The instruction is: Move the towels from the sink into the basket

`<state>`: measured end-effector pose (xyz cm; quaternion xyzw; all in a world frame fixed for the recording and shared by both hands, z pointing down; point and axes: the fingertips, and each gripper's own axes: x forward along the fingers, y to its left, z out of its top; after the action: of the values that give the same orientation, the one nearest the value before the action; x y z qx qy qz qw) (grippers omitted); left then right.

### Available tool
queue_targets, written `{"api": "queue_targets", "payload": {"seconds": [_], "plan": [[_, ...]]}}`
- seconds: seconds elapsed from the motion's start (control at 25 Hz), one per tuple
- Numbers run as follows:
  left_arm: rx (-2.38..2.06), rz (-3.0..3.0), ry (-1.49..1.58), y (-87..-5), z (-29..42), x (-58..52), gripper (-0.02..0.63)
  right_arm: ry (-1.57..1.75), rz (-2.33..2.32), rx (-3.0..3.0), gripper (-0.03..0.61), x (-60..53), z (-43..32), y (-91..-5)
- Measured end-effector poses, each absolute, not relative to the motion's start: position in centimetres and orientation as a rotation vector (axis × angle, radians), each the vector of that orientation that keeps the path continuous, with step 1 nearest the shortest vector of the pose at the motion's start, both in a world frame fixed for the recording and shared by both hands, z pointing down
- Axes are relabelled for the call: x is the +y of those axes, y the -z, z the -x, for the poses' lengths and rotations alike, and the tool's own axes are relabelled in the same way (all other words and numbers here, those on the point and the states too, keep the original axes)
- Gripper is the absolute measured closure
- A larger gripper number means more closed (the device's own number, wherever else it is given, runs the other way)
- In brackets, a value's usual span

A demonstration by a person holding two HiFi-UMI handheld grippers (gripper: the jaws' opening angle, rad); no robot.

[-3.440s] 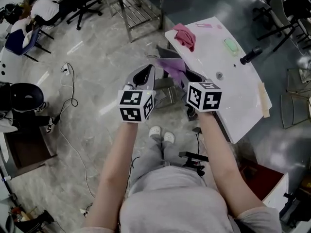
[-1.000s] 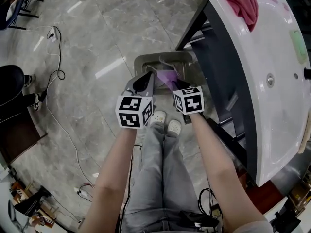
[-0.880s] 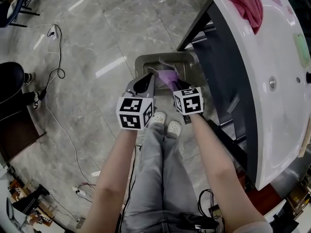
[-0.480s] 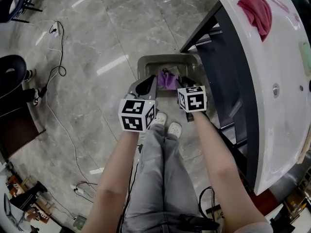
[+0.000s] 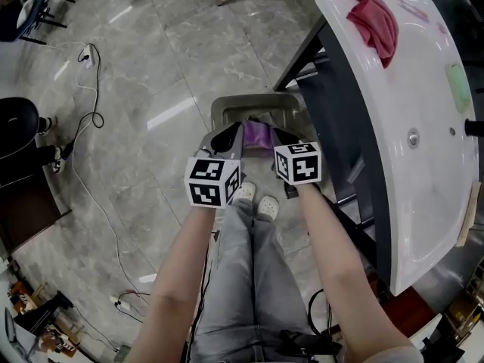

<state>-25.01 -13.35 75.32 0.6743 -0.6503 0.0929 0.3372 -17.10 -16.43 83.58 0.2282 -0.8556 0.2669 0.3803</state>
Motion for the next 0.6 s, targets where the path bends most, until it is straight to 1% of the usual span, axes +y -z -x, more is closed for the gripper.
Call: {"api": "queue_targets", "payload": {"seconds": [0.6], "plan": [[-1.724,-1.827,-0.284,-69.3,22.1,-13.2,0.609,-0.665,-0.714,-2.279,0.561,-15.7,13.3,-72.9]]}}
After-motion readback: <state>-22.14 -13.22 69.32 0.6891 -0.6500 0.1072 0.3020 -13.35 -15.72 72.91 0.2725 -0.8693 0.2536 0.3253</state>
